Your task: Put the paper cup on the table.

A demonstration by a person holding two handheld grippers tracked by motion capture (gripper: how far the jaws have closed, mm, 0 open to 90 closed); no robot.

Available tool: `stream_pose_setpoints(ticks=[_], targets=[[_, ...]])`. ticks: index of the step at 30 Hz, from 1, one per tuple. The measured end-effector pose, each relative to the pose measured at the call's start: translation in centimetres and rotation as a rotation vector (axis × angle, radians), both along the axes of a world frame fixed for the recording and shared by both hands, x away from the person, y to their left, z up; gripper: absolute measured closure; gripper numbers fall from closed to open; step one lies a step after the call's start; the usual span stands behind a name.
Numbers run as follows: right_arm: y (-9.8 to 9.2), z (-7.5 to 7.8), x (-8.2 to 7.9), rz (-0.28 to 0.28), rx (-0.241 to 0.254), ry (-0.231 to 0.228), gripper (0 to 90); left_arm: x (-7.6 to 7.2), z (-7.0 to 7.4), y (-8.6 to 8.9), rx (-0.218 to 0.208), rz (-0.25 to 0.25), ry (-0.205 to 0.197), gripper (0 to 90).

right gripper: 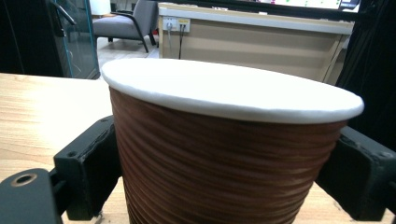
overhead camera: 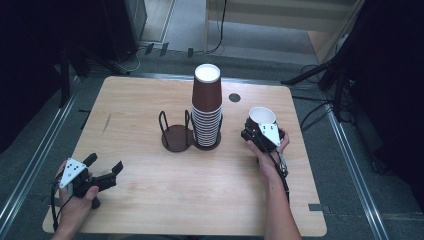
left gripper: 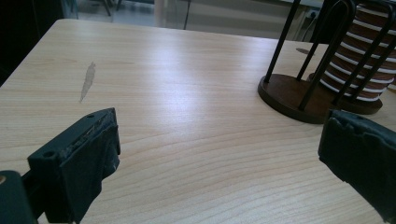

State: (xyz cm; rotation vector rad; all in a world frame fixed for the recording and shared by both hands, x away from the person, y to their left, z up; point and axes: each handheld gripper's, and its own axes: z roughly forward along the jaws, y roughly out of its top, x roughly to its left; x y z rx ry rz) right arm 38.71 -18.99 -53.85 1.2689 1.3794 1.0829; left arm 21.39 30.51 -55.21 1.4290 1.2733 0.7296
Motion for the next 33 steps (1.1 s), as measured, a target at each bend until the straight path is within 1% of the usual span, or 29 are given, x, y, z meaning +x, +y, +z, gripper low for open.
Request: stream_pose_setpoints(ticks=[2, 3, 4, 6, 7, 8, 11, 14, 18, 20, 23, 27, 28, 33], targets=[[-0.1, 0.0, 0.0, -0.005, -0.004, 0.01, 8.3, 0.0, 0.0, 0.0, -0.001, 0.0, 0.001, 0.0], [-0.2, 0.0, -0.1, 0.006, 0.003, 0.021, 6.7, 0.0, 0.0, 0.0, -0.002, 0.0, 0.003, 0.0], [-0.2, 0.0, -0.1, 0.006, 0.003, 0.021, 6.7, 0.0, 0.0, 0.0, -0.004, 0.001, 0.003, 0.0], [-0.2, 0.1, -0.1, 0.013, -0.001, 0.032, 3.7, 0.0, 0.0, 0.0, -0.005, 0.002, 0.003, 0.0], [-0.2, 0.2, -0.2, 0.037, 0.02, 0.049, 0.0, 0.0, 0.0, 0.0, -0.005, 0.002, 0.002, 0.0], [-0.2, 0.3, -0.3, 0.047, 0.024, 0.051, 0.0, 0.0, 0.0, 0.0, -0.004, 0.001, 0.003, 0.0], [-0.2, 0.5, -0.5, 0.059, 0.033, 0.052, 0.0, 0.0, 0.0, 0.0, -0.005, 0.0, 0.003, 0.0], [-0.2, 1.0, -0.9, 0.085, 0.047, 0.052, 0.0, 0.0, 0.0, 0.0, -0.007, -0.001, 0.003, 0.0], [-0.4, 1.3, -1.2, 0.086, 0.051, 0.057, 0.0, 0.0, 0.0, 0.0, -0.006, -0.001, 0.004, 0.0], [-0.9, 1.6, -1.5, 0.084, 0.061, 0.057, 0.0, 0.0, 0.0, 0.0, -0.006, 0.0, 0.004, 0.0], [-1.4, 1.7, -1.9, 0.082, 0.06, 0.054, 0.0, 0.1, 0.0, 0.0, -0.005, 0.001, 0.004, 0.0], [-2.3, 1.8, -2.9, 0.093, 0.057, 0.047, 0.0, 0.1, 0.0, 0.0, -0.003, 0.001, 0.004, 0.0], [-2.7, 1.9, -3.4, 0.093, 0.051, 0.044, 0.0, 0.1, 0.0, 0.0, -0.002, 0.002, 0.005, 0.0], [-3.3, 2.0, -4.3, 0.11, 0.059, 0.038, 0.0, 0.1, 0.0, -0.1, 0.0, 0.0, 0.01, 0.0]])
